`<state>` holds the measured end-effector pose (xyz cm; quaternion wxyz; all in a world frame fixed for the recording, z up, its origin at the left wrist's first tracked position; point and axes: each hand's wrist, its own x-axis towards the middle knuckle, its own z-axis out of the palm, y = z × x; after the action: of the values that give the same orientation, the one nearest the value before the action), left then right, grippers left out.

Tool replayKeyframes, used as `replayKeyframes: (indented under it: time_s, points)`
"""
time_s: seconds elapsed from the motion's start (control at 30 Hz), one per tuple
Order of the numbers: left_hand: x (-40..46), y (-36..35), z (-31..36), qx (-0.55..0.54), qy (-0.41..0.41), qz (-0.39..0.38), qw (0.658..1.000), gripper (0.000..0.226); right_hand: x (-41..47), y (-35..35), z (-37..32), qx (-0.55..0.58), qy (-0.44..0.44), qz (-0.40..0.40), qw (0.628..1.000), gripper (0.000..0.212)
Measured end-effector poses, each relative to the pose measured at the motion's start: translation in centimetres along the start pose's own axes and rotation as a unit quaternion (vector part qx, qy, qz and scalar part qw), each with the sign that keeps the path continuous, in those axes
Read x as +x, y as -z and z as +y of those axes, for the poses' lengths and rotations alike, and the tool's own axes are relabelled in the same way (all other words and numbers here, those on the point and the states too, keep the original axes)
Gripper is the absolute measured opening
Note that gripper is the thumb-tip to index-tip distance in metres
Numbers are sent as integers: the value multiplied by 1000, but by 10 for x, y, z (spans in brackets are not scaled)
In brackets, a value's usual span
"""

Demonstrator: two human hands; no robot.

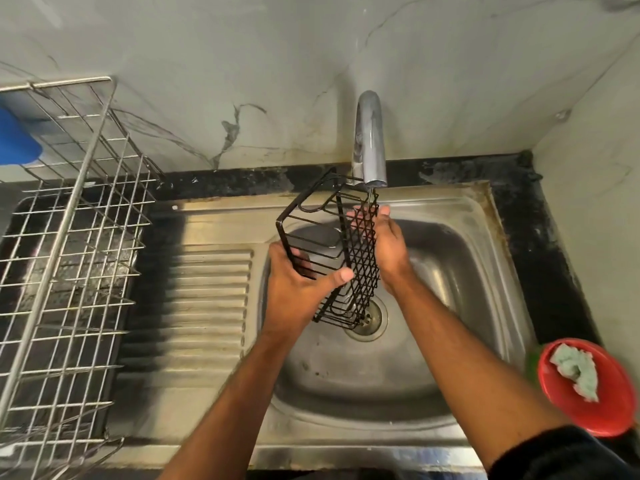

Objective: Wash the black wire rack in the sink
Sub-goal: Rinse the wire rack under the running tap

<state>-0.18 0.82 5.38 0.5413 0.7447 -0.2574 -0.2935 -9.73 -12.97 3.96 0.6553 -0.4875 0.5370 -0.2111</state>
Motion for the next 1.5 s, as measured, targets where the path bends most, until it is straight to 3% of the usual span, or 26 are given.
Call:
replayKeyframes:
  time_s: [0.03,0.1,0.13,0.2,0.27,0.3,0.4,0.53,0.63,0.73,0.9,0.97,1.0,1.07,1.13,1.17,1.27,1.37,1.43,1.5]
  points:
    - [-3,0,3,-38,-4,-21,999,67,6,-1,7,10,3,10,1000,91]
    - [-8,-3,14,-112,-5,-42,993,34,9,-4,8,27,-5,24,999,69]
    - [-11,-7,19,-144,9,-28,989,30,8,-7,6,32,-16,23,999,59]
    - [-14,-17,27,-185,33,30,982,48,7,-13,6,30,-7,6,1000,58]
    - [-12,-25,32,-187,40,80,978,55,-2,-19,-1,19,10,-35,999,79]
    - [-10,-26,32,-184,45,89,978,56,-8,-22,-7,0,36,-61,998,80]
    - [-2,-21,26,-175,65,120,975,68,-42,-34,-38,-60,171,-114,977,56]
    - [1,-17,26,-212,61,123,968,68,-32,-35,-17,-80,306,-136,939,54]
    - [-1,-20,35,-221,45,91,970,69,-10,-23,8,-43,129,-132,982,63]
    - [0,-22,34,-202,33,84,975,72,-6,-16,19,-50,21,-142,988,89]
    - [3,-22,33,-233,64,89,966,76,-39,-27,-14,-76,218,-152,961,53]
    - [1,-21,38,-251,85,90,960,73,-24,-18,1,-87,214,-150,961,52]
    - [1,-21,40,-253,86,89,959,72,-16,-13,11,-94,166,-148,971,56]
    - [1,-21,42,-253,86,87,960,69,0,-1,34,-101,7,-162,982,91]
    - [1,-22,44,-252,89,93,959,62,7,0,46,-102,-51,-167,979,111]
    - [2,-21,43,-250,93,102,958,59,-2,-3,39,-103,-44,-167,980,104]
    - [5,-19,36,-252,102,122,955,58,-35,-20,5,-81,102,-178,975,58]
    - [8,-16,37,-278,121,140,943,64,-42,-22,-8,-86,180,-201,959,51]
    - [9,-12,44,-286,111,155,939,60,-26,-11,9,-112,140,-209,961,51]
    - [11,-5,50,-290,88,164,939,57,-12,2,26,-147,1,-174,974,53]
